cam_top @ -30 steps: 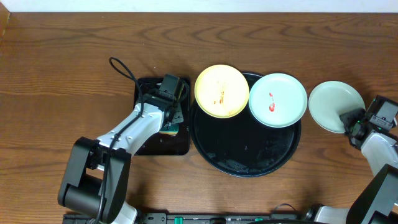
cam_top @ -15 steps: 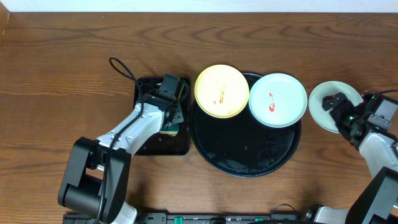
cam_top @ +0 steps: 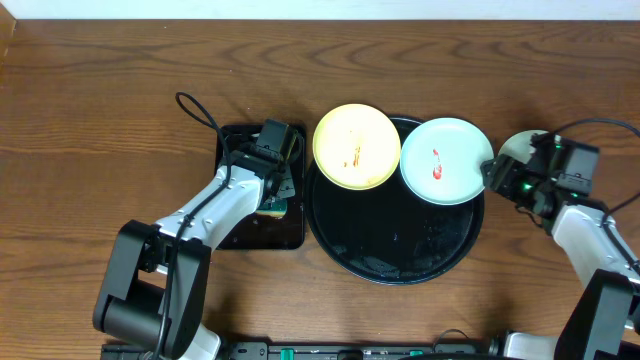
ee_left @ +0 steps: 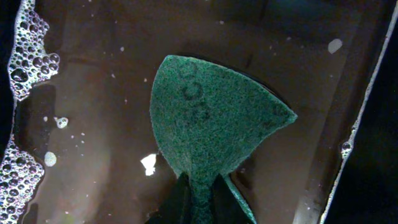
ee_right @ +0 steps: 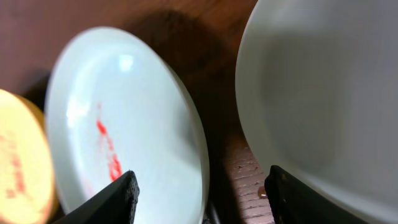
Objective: Clean dirty plates on tray and stack at the side
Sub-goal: 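Set the plate down on the table right of the black tray, then grasp the rim of the back pale green plate with the right gripper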
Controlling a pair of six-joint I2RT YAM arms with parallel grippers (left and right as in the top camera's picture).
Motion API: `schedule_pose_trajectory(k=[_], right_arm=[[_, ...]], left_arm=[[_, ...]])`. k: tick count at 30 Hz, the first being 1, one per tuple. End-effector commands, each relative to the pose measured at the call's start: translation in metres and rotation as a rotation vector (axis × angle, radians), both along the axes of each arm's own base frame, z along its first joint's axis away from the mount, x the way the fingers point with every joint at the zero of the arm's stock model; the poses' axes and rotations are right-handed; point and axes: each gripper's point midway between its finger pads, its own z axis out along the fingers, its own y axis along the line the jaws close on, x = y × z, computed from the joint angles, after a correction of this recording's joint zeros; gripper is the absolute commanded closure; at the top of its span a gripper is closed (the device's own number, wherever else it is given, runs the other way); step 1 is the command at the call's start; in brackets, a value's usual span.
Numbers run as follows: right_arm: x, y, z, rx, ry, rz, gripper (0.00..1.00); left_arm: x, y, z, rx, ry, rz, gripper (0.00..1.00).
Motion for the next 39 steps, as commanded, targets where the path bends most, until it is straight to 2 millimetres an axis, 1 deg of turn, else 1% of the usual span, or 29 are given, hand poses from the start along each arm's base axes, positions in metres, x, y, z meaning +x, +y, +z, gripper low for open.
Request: schedule_pose_trajectory(k=[1, 3, 7, 11, 14, 16, 17, 19, 21, 23, 28, 34, 39], right_arm=[[0.001, -0.007, -0.001, -0.133, 0.001, 0.008, 0.34], [0.003, -0.001, 0.0, -0.137, -0.007, 0.027, 0.37], [0.005, 0.002, -0.003, -0.136, -0.006, 0.036, 0.53], [0.005, 0.002, -0.013, -0.132, 0.014, 0.038, 0.55], [0.006, 0.002, -0.017, -0.13, 0.02, 0.038, 0.66], [0.008, 0.001, -0.019, -0.131, 0.018, 0.038, 0.7], [0.008, 0.001, -0.019, -0.132, 0.015, 0.038, 0.7], [0.01, 0.001, -0.02, -0.132, 0.011, 0.038, 0.76], [0.011, 0.001, -0.019, -0.133, 0.004, 0.037, 0.85], [0.013, 0.001, -0.018, -0.131, -0.003, 0.034, 0.9], [0.015, 0.002, -0.016, -0.126, -0.017, 0.04, 0.9], [0.015, 0.002, -0.016, -0.126, -0.016, 0.04, 0.88], [0.015, 0.002, -0.016, -0.126, -0.017, 0.04, 0.89]], left_arm=[[-0.007, 0.006, -0.011, 0.031, 0.04, -0.006, 0.93], [-0.007, 0.006, -0.011, 0.031, 0.039, -0.006, 0.93], [-0.007, 0.006, -0.011, 0.031, 0.039, -0.006, 0.93], [-0.007, 0.006, -0.011, 0.032, 0.04, -0.006, 0.93], [-0.007, 0.006, -0.011, 0.032, 0.04, -0.006, 0.93], [-0.007, 0.006, -0.011, 0.032, 0.04, -0.006, 0.93], [-0.007, 0.006, -0.011, 0.031, 0.04, -0.006, 0.93], [-0.007, 0.006, -0.011, 0.031, 0.04, -0.006, 0.93], [-0.007, 0.006, -0.011, 0.031, 0.04, -0.006, 0.93], [-0.007, 0.006, -0.011, 0.032, 0.04, -0.006, 0.93], [-0.007, 0.006, -0.011, 0.032, 0.04, -0.006, 0.93], [-0.007, 0.006, -0.011, 0.031, 0.04, -0.006, 0.92], [-0.007, 0.006, -0.011, 0.032, 0.04, -0.006, 0.93]])
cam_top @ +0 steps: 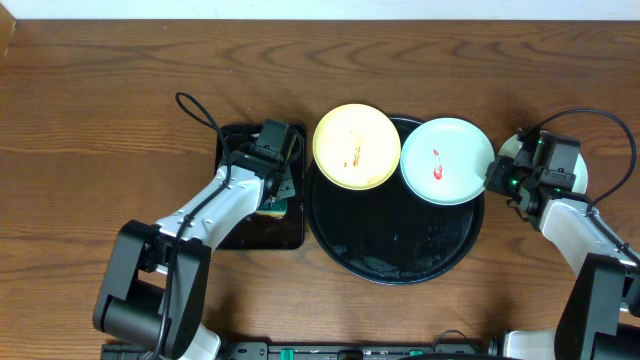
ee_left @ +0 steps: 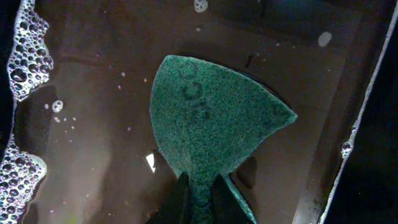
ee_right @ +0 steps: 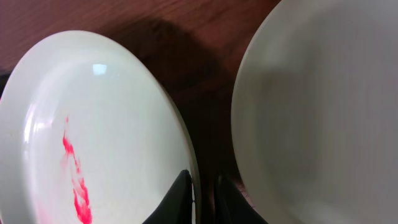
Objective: Clean dirty plates on tray and stack at the side
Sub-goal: 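Grasp the rim of the back pale green plate with the right gripper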
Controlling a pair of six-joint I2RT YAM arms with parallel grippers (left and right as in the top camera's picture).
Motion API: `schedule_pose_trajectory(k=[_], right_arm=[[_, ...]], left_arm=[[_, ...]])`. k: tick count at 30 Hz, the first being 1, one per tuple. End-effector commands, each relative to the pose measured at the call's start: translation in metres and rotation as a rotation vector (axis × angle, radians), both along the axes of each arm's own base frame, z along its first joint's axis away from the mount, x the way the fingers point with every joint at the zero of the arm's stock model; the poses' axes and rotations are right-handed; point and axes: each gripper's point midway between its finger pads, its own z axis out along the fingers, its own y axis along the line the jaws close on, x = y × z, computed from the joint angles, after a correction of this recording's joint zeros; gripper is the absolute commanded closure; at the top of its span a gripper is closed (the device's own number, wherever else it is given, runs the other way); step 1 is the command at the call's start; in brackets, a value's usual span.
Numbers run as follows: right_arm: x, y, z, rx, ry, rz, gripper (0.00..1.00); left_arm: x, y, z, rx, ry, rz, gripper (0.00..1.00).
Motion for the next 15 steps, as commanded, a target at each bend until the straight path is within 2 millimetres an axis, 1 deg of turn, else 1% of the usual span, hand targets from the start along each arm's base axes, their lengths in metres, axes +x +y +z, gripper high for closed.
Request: schedule_pose_trajectory(k=[1, 7, 15], right_arm=[[-0.0007, 0.0039, -0.0035, 0.004, 0.008, 0.013, 0.89], [-0.001, 0.0041, -0.0038, 0.004, 0.009, 0.013, 0.91], [-0.0016, 0.0043, -0.0053, 0.004, 0.013, 0.013, 0.89]], left_arm=[[-0.0072, 0.0061, -0.0107, 0.032, 0.04, -0.006, 0.93], [-0.0071, 0.0061, -0.0107, 0.031, 0.04, -0.006, 0.92], [-0.0071, 0.0061, -0.0107, 0.031, 0.04, -0.006, 0.93]])
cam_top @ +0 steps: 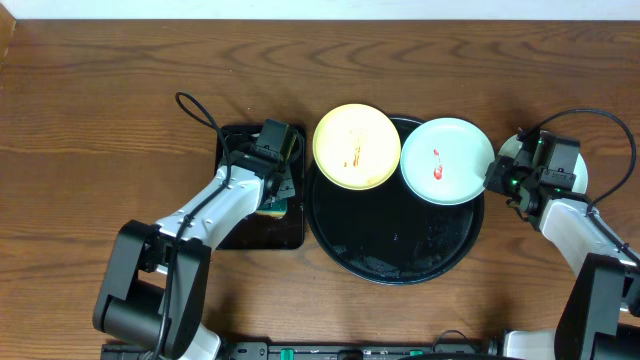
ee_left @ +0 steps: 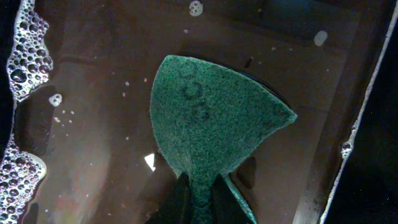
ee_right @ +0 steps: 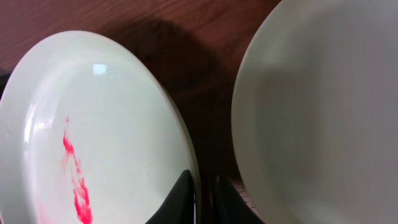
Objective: Clean dirty plates on tray and stack at the side
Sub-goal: 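Grasp the rim of the back pale green plate with the right gripper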
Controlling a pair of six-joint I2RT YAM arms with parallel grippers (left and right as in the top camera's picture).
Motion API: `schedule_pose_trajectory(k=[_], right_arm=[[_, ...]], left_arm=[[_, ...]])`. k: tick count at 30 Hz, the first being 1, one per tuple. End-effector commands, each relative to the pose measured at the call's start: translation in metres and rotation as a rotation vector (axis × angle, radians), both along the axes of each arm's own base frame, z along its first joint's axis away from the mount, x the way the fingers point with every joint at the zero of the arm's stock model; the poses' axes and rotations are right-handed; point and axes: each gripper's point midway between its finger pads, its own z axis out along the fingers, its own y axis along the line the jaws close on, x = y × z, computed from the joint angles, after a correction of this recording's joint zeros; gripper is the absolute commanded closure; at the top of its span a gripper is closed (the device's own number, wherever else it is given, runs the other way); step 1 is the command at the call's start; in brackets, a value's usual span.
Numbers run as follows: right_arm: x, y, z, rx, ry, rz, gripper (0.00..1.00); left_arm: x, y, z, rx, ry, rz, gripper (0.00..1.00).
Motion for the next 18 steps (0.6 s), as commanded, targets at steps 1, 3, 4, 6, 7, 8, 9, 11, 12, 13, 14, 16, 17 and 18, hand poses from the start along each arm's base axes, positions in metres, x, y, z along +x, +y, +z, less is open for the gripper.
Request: schedule_pose_trajectory(k=[1, 3, 4, 6, 7, 8, 9, 11, 12, 13, 14, 16, 17, 18], right_arm=[[-0.002, 0.004, -0.006, 0.005, 0.014, 0.013, 0.89], [-0.002, 0.005, -0.01, 0.011, 0.025, 0.008, 0.89], [-0.003, 0.005, -0.013, 0.013, 0.034, 0.007, 0.89], [-0.004, 0.006, -0.02, 0.017, 0.052, 0.009, 0.89], [-0.005, 0.006, -0.023, 0.018, 0.057, 0.009, 0.89], [-0.004, 0.006, -0.025, 0.018, 0.059, 0.01, 0.89], [-0.003, 0.006, -0.026, 0.018, 0.058, 0.01, 0.89], [-0.002, 0.006, -0.027, 0.018, 0.054, 0.01, 0.93], [-0.001, 0.006, -0.027, 0.018, 0.051, 0.011, 0.97], [-0.001, 0.006, -0.026, 0.019, 0.047, 0.012, 0.99], [0.0, 0.006, -0.024, 0.021, 0.042, 0.014, 0.99], [0.001, 0.006, -0.019, 0.02, 0.029, 0.014, 0.99], [0.002, 0.007, -0.016, 0.021, 0.021, 0.016, 0.99], [0.003, 0.009, -0.012, 0.032, 0.009, 0.027, 0.99]], left_arm=[[-0.007, 0.006, -0.011, 0.031, 0.04, -0.006, 0.93], [-0.007, 0.006, -0.011, 0.031, 0.04, -0.006, 0.93], [-0.007, 0.006, -0.011, 0.031, 0.04, -0.006, 0.93], [-0.007, 0.006, -0.011, 0.031, 0.04, -0.006, 0.93], [-0.007, 0.006, -0.011, 0.031, 0.04, -0.006, 0.93], [-0.007, 0.006, -0.011, 0.031, 0.04, -0.006, 0.93], [-0.007, 0.006, -0.011, 0.031, 0.04, -0.006, 0.93], [-0.007, 0.006, -0.011, 0.031, 0.04, -0.006, 0.92], [-0.007, 0.006, -0.011, 0.031, 0.04, -0.006, 0.93], [-0.007, 0.006, -0.011, 0.031, 0.04, -0.006, 0.93], [-0.007, 0.006, -0.011, 0.031, 0.04, -0.006, 0.93], [-0.007, 0.006, -0.011, 0.031, 0.039, -0.006, 0.93], [-0.007, 0.006, -0.011, 0.031, 0.039, -0.006, 0.93], [-0.007, 0.006, -0.011, 0.031, 0.039, -0.006, 0.93]])
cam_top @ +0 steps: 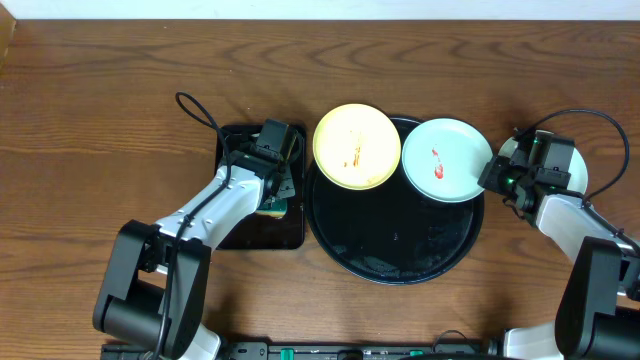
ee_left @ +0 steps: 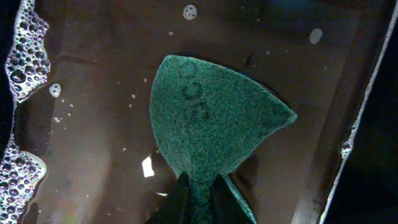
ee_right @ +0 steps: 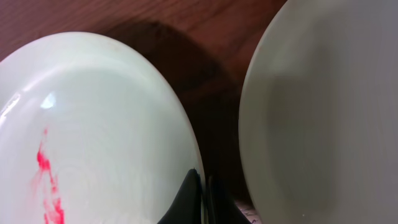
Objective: Clean dirty plates on tray and stack at the side
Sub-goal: 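Grasp the rim of the back pale green plate with the right gripper, then lift the green sponge from the small tray with the left gripper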
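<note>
A pale green plate (cam_top: pixel 443 160) with a red smear (ee_right: pixel 46 180) rests on the right rim of the round black tray (cam_top: pixel 395 255). My right gripper (ee_right: pixel 202 199) is shut on its right edge. A yellow plate (cam_top: pixel 356 146) with brown streaks lies on the tray's upper left. My left gripper (ee_left: pixel 200 202) is shut on a green sponge (ee_left: pixel 208 121), held down in the soapy water of the black basin (cam_top: pixel 250 232). A clean pale plate (ee_right: pixel 323 106) lies on the table right of the tray.
Foam clings to the basin's left wall (ee_left: pixel 22 50). A black cable (cam_top: pixel 200 110) loops behind the left arm. Bare wooden tabletop (cam_top: pixel 90 120) surrounds the tray and basin.
The right gripper's fingers have closed tighter on the green plate's rim, and the plate sits slightly nearer in the right wrist view. The left gripper and sponge have not moved.
At first my right gripper stood open around the green plate's right edge. Then its fingers had closed onto the rim and stayed there. My left gripper kept the sponge in the basin water throughout.
</note>
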Controlling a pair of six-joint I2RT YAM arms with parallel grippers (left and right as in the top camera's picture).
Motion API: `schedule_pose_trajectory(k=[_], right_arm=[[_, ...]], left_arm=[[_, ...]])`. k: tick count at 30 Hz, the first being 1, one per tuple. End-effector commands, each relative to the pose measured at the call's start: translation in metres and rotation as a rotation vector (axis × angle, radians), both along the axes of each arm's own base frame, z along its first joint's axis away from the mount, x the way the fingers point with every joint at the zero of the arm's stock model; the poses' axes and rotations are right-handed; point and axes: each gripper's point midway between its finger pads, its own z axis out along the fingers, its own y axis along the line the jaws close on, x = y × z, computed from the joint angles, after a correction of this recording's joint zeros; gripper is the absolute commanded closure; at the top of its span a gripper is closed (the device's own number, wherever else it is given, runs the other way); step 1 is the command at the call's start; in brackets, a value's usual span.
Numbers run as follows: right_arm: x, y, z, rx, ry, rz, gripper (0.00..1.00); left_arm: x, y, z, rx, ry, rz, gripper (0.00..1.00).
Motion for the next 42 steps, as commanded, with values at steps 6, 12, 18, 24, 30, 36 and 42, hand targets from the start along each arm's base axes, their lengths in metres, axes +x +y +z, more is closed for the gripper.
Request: schedule_pose_trajectory(k=[6, 12, 18, 24, 30, 36, 42], right_arm=[[-0.004, 0.031, 0.031, 0.122, -0.063, 0.109, 0.99], [-0.032, 0.05, 0.043, 0.199, 0.005, 0.153, 0.99], [-0.065, 0.072, 0.032, 0.214, 0.147, 0.194, 0.99], [-0.082, 0.087, 0.014, 0.114, 0.244, 0.236, 0.99], [-0.093, 0.106, 0.008, 0.057, 0.287, 0.284, 0.99], [-0.104, 0.103, 0.0, -0.045, 0.347, 0.25, 0.99], [-0.105, 0.104, -0.001, -0.048, 0.352, 0.224, 0.99]], left_arm=[[-0.006, 0.006, -0.011, 0.03, 0.037, -0.006, 0.93], [-0.006, 0.006, -0.01, 0.03, 0.036, -0.006, 0.93], [-0.006, 0.006, -0.008, 0.028, 0.031, -0.006, 0.93], [0.006, 0.001, 0.035, -0.018, -0.095, -0.006, 0.93], [0.009, 0.0, 0.096, -0.078, -0.26, -0.004, 0.92], [-0.001, -0.003, 0.117, -0.126, -0.289, -0.019, 0.93], [-0.001, -0.003, 0.112, -0.12, -0.275, -0.019, 0.93]])
